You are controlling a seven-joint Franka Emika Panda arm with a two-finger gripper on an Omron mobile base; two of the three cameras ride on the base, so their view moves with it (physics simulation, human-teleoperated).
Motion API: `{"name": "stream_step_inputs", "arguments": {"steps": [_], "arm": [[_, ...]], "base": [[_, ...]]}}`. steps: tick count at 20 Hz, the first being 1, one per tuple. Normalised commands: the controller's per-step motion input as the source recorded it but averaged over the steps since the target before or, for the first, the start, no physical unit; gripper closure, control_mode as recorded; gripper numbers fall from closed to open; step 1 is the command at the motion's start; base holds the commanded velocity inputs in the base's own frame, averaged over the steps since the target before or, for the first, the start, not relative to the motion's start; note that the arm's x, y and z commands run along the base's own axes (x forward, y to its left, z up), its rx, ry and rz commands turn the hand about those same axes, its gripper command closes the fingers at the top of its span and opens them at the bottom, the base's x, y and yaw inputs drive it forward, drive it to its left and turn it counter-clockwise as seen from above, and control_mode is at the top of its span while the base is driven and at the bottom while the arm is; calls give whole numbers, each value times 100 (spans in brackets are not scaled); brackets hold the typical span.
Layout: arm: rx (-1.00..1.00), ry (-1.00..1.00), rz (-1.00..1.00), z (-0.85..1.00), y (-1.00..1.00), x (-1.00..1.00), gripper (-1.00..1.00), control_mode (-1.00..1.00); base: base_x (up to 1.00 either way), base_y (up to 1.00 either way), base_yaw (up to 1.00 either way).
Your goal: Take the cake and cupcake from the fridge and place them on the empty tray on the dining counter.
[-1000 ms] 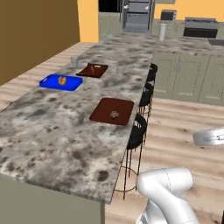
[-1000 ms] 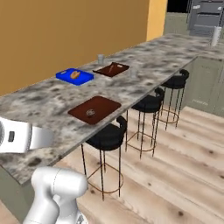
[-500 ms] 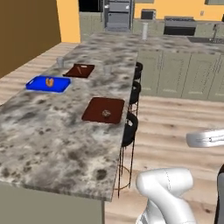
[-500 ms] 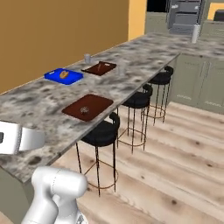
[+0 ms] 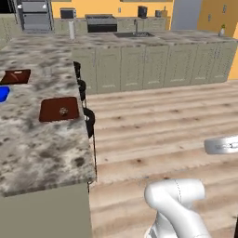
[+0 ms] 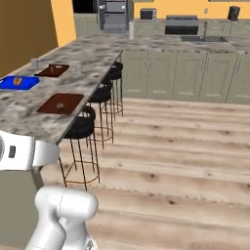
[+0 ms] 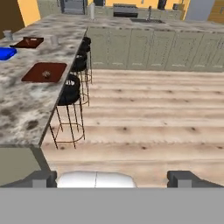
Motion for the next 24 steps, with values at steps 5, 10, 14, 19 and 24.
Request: {"name": "stream_step_inputs", "arguments": {"steps": [5,10,14,19,24], "arm": [[0,0,0,0,0,0,-100,100],[0,0,0,0,0,0,-100,100],[0,0,0,0,0,0,-100,100],[0,0,0,0,0,0,-100,100],[0,0,0,0,0,0,-100,100]], "base": [[-82,100,-6],[-42,100,0],[-24,100,0],[0,100,0],[0,100,0]]}}
